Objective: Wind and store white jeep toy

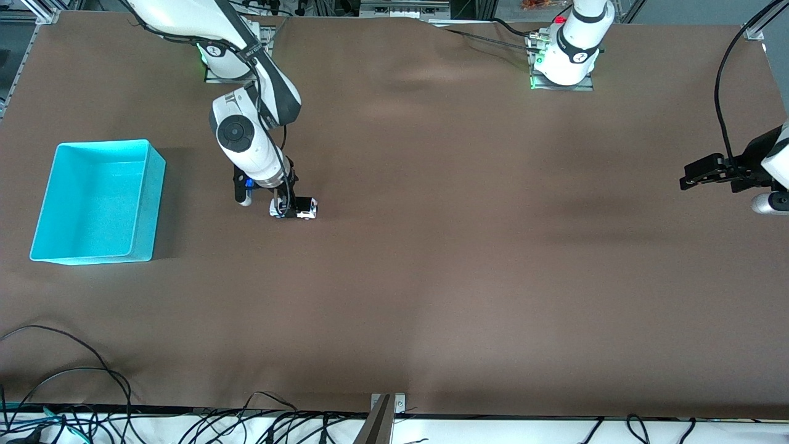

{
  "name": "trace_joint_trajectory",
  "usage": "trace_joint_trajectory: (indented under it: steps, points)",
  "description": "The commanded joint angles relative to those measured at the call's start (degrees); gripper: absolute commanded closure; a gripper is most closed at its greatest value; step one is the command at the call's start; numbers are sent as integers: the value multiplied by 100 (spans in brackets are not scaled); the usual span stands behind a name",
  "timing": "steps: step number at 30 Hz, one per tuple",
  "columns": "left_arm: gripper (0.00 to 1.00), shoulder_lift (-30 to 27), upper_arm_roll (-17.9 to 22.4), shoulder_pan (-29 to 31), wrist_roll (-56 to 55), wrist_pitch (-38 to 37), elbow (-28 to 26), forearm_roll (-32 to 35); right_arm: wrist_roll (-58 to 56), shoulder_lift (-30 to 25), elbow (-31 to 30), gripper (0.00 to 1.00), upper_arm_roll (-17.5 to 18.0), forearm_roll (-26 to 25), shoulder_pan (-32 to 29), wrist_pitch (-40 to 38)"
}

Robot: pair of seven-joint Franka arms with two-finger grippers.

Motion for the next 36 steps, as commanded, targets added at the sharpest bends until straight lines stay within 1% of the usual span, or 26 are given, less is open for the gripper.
trace_joint_trajectory:
  steps: [1, 10, 19, 20, 23, 24, 25, 28, 29, 36]
  points:
    - [0, -44, 8, 0, 14, -58, -7, -90, 90, 41, 2, 0, -28, 75, 31, 88]
    - [0, -44, 8, 0, 14, -66, -7, -90, 90, 305, 20, 0, -54, 31, 31, 308]
    - [0, -44, 8, 0, 14, -66, -7, -81, 81, 384, 46, 0, -80, 4, 31, 317]
    - [0, -35, 8, 0, 14, -66, -7, -90, 90, 384, 46, 11, -89, 4, 23, 317]
    - [0, -35, 8, 0, 14, -66, -7, -90, 90, 375, 46, 60, -133, -5, 23, 317]
    - [0, -35, 8, 0, 14, -66, -7, -81, 90, 375, 46, 73, -142, -5, 23, 317]
    - [0, -35, 8, 0, 14, -66, -7, -90, 90, 367, 46, 83, -142, -5, 23, 317]
    - [0, -35, 8, 0, 14, -66, -7, -81, 90, 323, 46, 98, -151, -5, 23, 317]
    - [0, -35, 8, 0, 14, -66, -7, -81, 81, 314, 46, 100, -151, -5, 23, 308]
    - [0, -35, 8, 0, 14, -66, -7, -81, 46, 16, 37, 100, -151, -22, 14, 221]
